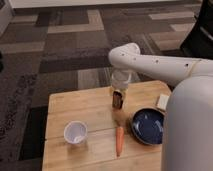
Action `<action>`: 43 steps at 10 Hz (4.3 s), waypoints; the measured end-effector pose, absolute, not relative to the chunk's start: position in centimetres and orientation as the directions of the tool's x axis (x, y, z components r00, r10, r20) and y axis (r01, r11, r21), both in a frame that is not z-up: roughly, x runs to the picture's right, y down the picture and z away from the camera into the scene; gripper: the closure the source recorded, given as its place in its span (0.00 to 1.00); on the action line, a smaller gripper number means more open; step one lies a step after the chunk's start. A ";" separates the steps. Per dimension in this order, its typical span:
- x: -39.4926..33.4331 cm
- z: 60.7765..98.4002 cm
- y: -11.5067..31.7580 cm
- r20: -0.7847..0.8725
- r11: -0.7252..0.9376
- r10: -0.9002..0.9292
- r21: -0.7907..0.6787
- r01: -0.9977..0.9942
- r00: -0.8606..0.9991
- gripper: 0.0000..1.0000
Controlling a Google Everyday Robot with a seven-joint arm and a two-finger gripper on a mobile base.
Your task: Place the eraser in the ceramic cup
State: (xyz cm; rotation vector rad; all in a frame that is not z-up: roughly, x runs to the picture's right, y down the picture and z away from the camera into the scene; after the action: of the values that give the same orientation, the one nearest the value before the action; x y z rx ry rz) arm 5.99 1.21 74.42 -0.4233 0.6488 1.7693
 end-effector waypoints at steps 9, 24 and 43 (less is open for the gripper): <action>-2.1 66.6 -3.4 -0.483 0.064 0.875 0.043 -0.997 0.035 1.00; -15.4 53.7 4.9 -0.407 0.386 0.765 -0.329 -0.862 0.498 1.00; -11.1 55.7 11.5 -0.561 0.317 0.693 -0.327 -0.890 0.453 0.24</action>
State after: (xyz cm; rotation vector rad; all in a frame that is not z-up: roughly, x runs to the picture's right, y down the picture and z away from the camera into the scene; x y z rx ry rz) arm -11.13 11.50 55.70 -0.6582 0.3455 1.0689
